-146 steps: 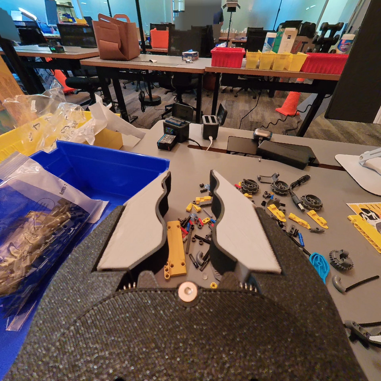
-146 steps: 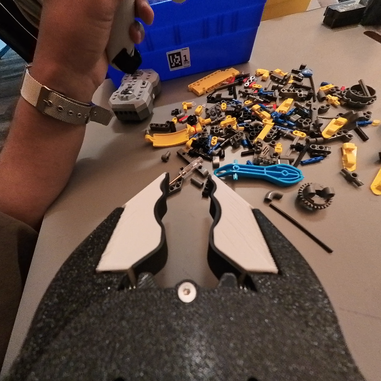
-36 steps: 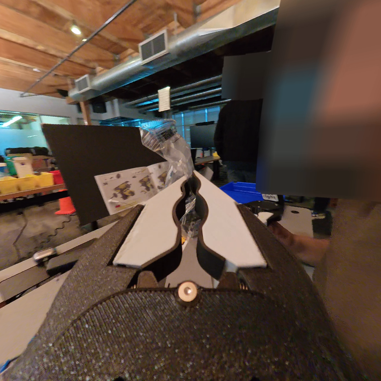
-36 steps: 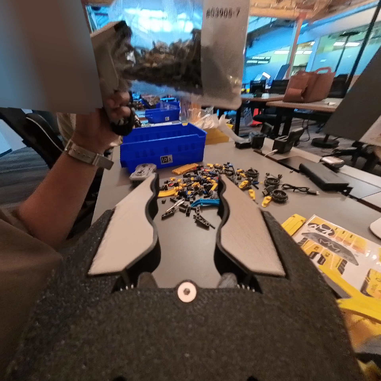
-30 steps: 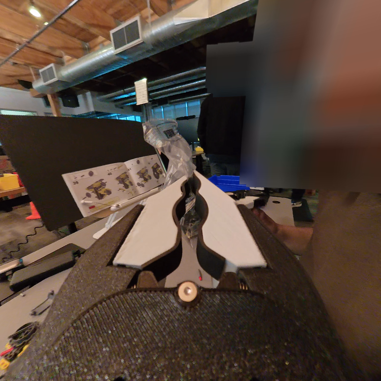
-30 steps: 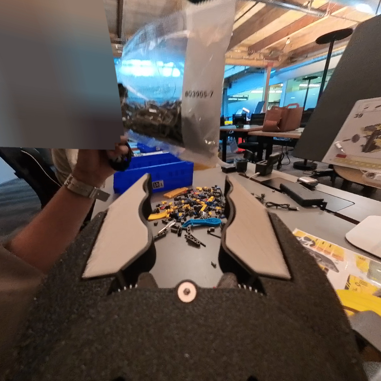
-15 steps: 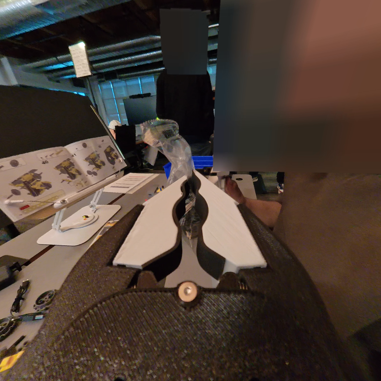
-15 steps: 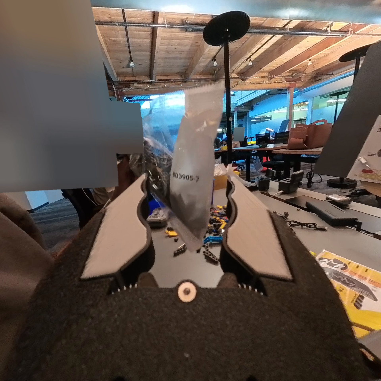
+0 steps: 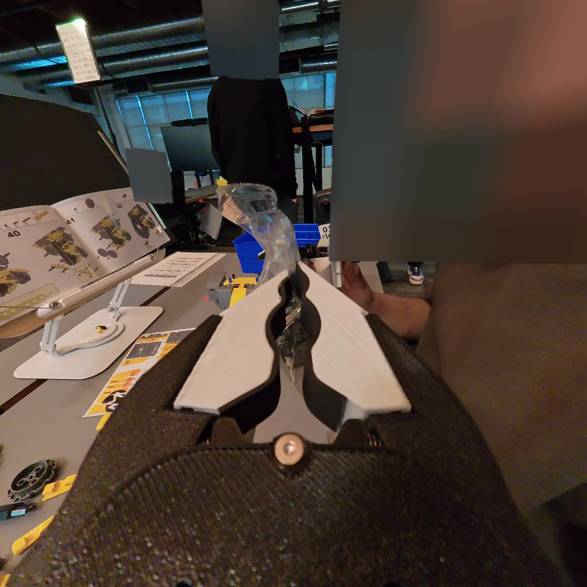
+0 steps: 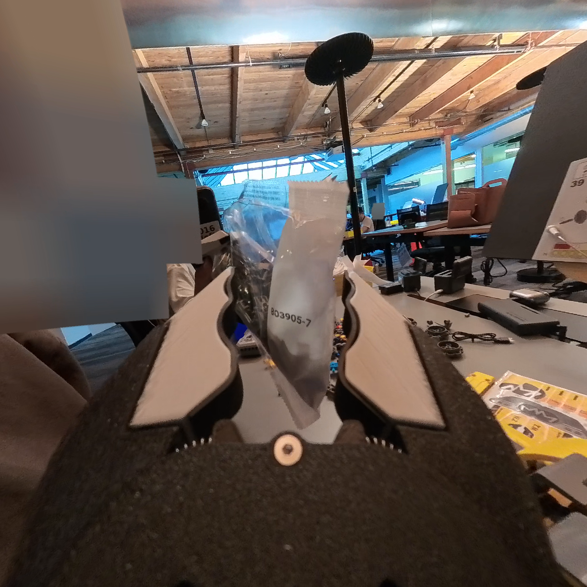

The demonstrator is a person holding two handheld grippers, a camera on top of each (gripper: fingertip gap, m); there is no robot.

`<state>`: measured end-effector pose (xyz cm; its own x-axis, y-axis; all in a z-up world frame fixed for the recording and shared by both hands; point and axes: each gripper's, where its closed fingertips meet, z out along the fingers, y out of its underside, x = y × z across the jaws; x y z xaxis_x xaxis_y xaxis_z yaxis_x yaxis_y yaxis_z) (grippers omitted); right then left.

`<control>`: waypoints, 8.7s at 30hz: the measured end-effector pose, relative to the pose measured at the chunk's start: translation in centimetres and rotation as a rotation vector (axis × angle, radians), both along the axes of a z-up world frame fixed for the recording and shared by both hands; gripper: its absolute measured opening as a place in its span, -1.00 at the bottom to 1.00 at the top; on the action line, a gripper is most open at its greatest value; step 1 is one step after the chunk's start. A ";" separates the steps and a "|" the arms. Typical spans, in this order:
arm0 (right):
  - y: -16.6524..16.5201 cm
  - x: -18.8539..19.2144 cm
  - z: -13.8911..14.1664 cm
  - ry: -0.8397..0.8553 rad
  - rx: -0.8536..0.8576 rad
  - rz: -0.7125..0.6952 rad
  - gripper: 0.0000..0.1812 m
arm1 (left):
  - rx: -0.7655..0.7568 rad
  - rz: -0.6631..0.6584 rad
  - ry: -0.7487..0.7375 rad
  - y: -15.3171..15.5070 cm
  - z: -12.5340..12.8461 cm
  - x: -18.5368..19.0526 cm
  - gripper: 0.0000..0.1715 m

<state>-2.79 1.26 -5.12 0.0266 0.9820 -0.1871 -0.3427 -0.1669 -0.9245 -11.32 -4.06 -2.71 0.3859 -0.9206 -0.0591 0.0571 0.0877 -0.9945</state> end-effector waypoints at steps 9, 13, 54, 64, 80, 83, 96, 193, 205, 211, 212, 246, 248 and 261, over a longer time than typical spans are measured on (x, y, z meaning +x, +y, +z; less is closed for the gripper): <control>0.3 0.1 -0.6 -0.035 0.017 -0.049 -0.60 | -0.020 0.001 0.004 0.4 -0.6 -0.1 -1.00; -0.3 0.2 -1.3 -0.111 0.129 -0.104 -0.97 | -0.155 0.083 0.041 2.6 -3.3 -1.5 -0.87; -13.4 -7.4 -17.4 -0.903 1.162 -0.047 -0.80 | -0.921 0.577 -0.325 -5.0 -17.7 -8.4 -0.35; -14.8 -6.6 -17.2 -0.801 0.852 0.121 -0.61 | -0.904 0.527 -0.124 1.5 -18.7 -6.2 -0.65; -3.1 -2.0 -16.6 -0.817 0.141 -0.096 -0.79 | -0.913 0.536 0.242 2.4 -22.0 -5.6 -0.74; -2.6 -2.2 -17.8 -0.882 0.099 -0.103 -0.92 | -0.915 0.526 0.225 2.4 -22.1 -5.3 -0.74; -4.4 -4.5 -19.7 -0.970 -0.069 0.106 -1.00 | -0.909 0.489 0.212 2.2 -22.2 -4.4 -0.71; -1.8 0.8 -19.4 -0.960 -0.014 0.027 -0.93 | -0.877 0.560 0.218 1.4 -22.6 -3.2 -0.64; -5.1 1.6 -20.0 -0.989 0.087 0.193 -0.89 | -0.914 0.528 0.177 1.6 -22.6 -3.1 -0.67; -5.1 1.6 -20.2 -1.002 0.080 0.197 -0.89 | -0.921 0.515 0.166 1.6 -22.6 -3.0 -0.69; -5.1 1.6 -20.3 -1.006 0.082 0.196 -0.89 | -0.921 0.511 0.159 1.5 -22.5 -3.0 -0.70; -7.0 -5.1 -17.6 -0.965 0.732 -0.114 -0.67 | -0.817 0.342 -0.199 1.1 -14.8 0.5 -0.93; -7.1 -5.0 -17.6 -0.983 0.733 -0.123 -0.95 | -0.793 0.340 -0.187 1.0 -14.6 0.8 -0.93; -5.3 -0.8 -8.4 -0.394 0.105 -0.013 -1.00 | -0.488 0.240 -0.452 -1.8 -9.3 -0.4 -0.17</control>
<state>-3.58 -4.00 -13.52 0.0889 0.9943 -0.0584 0.0400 -0.0622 -0.9973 -11.77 -5.86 -11.97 0.4709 -0.6876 0.5527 0.5090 -0.3000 -0.8068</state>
